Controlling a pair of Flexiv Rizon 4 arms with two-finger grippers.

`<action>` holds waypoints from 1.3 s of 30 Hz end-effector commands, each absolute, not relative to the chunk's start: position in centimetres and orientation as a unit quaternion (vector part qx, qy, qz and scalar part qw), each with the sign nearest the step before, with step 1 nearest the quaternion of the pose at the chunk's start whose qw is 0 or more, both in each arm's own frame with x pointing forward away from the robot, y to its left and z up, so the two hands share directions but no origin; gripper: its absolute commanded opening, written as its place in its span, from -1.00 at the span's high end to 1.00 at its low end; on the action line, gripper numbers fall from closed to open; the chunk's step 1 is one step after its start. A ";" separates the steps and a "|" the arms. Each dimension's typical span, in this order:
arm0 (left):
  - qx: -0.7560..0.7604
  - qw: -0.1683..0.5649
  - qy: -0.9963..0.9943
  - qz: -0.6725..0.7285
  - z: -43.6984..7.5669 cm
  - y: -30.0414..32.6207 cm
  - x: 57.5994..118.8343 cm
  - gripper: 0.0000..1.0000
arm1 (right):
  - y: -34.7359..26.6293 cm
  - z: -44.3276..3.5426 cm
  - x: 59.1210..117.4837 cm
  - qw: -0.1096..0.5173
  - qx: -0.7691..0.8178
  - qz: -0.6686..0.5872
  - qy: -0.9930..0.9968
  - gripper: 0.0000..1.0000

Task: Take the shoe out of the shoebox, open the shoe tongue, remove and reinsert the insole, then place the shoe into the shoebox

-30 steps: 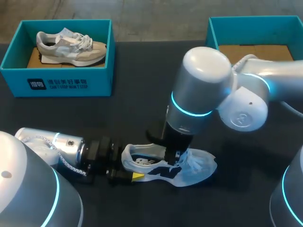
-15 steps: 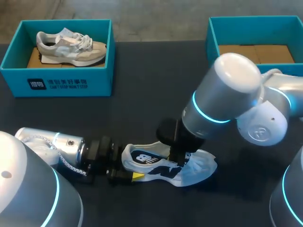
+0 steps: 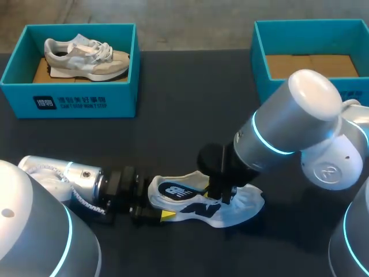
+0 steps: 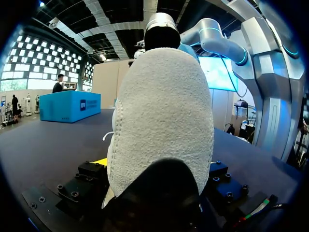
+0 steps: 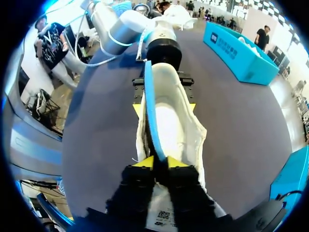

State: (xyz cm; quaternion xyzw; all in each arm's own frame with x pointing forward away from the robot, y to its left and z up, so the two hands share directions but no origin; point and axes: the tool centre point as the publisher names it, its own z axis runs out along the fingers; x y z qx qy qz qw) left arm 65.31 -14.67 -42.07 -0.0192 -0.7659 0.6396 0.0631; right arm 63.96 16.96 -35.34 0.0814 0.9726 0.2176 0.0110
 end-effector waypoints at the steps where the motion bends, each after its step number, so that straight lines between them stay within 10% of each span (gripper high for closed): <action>1: -0.018 0.062 -0.766 0.639 -42.1 -14.7 65.4 1.00 | 17.6 -34.8 63.9 0.008 0.083 0.198 0.977 -1.00; 10: -0.018 0.062 -0.766 0.639 -42.1 -14.7 65.4 1.00 | 18.0 -33.2 63.7 0.016 0.075 0.185 0.980 -1.00; 22: -0.018 0.062 -0.766 0.639 -42.1 -14.7 65.4 1.00 | 19.8 -30.9 63.6 0.016 0.046 0.194 0.980 -0.26; 39: -0.018 0.062 -0.766 0.639 -42.1 -14.7 65.4 1.00 | 21.9 -31.4 63.7 -0.005 0.044 0.230 0.972 0.02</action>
